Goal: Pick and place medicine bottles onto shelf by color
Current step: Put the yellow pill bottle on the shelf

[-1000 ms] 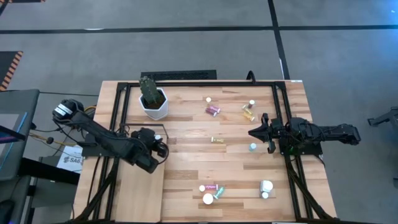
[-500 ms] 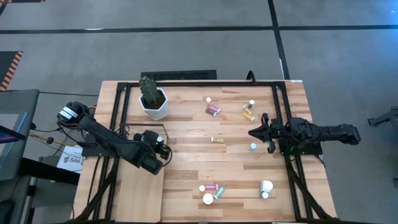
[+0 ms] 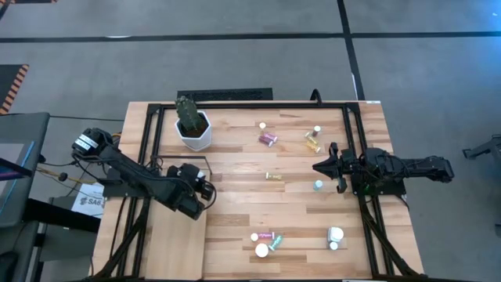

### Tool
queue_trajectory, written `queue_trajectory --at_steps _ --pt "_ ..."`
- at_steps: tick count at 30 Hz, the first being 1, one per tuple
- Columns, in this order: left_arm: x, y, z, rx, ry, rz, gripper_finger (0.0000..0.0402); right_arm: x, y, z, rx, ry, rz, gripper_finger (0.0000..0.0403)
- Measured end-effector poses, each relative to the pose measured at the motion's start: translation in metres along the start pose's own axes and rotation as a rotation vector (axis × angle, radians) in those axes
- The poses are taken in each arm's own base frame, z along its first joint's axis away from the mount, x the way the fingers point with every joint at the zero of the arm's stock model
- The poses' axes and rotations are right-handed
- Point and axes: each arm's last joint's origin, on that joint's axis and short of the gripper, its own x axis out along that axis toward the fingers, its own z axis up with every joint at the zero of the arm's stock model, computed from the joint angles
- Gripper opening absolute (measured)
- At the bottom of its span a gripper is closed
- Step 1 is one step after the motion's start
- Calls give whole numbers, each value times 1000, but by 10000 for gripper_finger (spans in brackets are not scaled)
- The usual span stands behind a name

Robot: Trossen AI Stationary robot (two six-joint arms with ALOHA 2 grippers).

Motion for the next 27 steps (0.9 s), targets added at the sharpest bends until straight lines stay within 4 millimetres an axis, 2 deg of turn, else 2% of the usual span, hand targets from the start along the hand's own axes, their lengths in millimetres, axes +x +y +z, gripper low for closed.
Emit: queue_trajectory --at_steps 19,27 --pt "-5 -5 5 22 2 -17 161 0 0 0 0 0 0 56" --pt "-22 -16 21 10 15 -36 162 0 0 0 0 0 0 56"
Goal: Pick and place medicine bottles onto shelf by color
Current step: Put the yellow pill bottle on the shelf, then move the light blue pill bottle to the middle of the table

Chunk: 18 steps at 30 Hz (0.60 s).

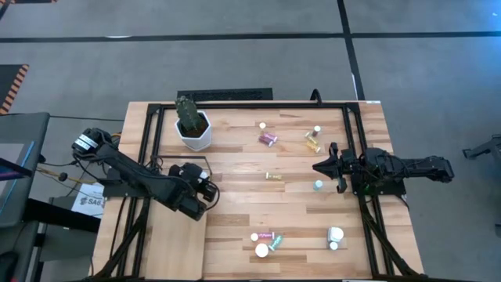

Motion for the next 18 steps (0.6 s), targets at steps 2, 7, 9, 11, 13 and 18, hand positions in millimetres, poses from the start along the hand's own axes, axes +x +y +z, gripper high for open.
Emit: queue_trajectory --at_steps 2,7,9,11,13,18 --pt "-7 -4 7 -9 11 -9 162 0 0 0 0 0 0 56" --pt "-26 -16 25 -1 36 -54 162 0 0 0 0 0 0 56" --pt "-32 -19 32 5 54 -64 161 0 0 0 0 0 0 56" --pt "-36 -22 38 13 52 -85 159 0 0 0 0 0 0 56" --pt "-41 -26 46 25 46 -107 157 0 0 0 0 0 0 56" --pt "-47 -40 69 68 -8 -197 153 0 0 0 0 0 0 56"
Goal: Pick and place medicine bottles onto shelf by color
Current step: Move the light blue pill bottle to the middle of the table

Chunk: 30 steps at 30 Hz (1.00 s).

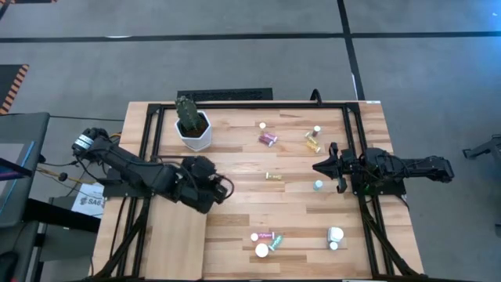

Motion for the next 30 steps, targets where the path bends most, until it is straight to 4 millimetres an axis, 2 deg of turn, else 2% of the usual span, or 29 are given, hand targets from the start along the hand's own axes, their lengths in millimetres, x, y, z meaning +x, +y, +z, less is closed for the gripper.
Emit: queue_trajectory --at_steps 6,14,17,21,23,30 --pt "4 -19 35 59 -93 -184 152 0 0 0 0 0 0 56" --pt "24 -33 79 78 -172 -489 152 0 0 0 0 0 0 56" --pt "36 -39 87 69 -185 -562 152 0 0 0 0 0 0 56" --pt "47 -40 87 64 -153 -556 152 0 0 0 0 -2 1 56" --pt "50 -39 85 74 -128 -536 152 0 0 0 0 -4 0 56" --pt "54 -58 93 93 -165 -563 152 1 0 0 0 -1 0 56"
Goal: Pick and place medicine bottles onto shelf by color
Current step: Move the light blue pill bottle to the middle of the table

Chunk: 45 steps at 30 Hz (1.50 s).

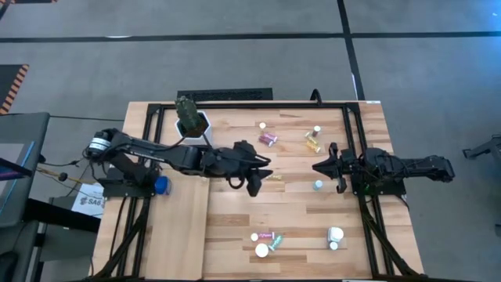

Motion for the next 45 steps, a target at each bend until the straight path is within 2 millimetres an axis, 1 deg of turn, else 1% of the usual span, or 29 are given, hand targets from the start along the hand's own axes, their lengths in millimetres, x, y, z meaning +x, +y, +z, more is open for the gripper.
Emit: queue_trajectory --at_steps 4,13,19,21,25,29,33,36,40,45 --pt "5 -9 9 26 -43 -28 152 0 -1 0 0 -1 -9 56" --pt "-2 -21 25 23 -200 -110 152 0 -1 0 0 -4 -7 56" --pt "-6 -30 25 20 -235 -154 152 0 -2 1 -5 -11 -21 56" --pt "-8 -34 25 31 -249 -167 152 0 -1 2 57 -26 -21 56" --pt "-10 -38 23 37 -258 -170 152 0 1 12 258 -120 23 56" --pt "-12 -41 21 35 -267 -153 152 -3 4 24 374 -238 84 56" --pt "-12 -42 20 33 -274 -140 152 -7 7 37 444 -366 157 56" --pt "-12 -42 20 32 -275 -139 152 -11 9 46 444 -428 185 56" --pt "-12 -42 20 42 -275 -137 152 -15 10 57 386 -507 149 56" --pt "-11 -40 21 77 -278 -127 152 -18 12 67 371 -530 149 56"
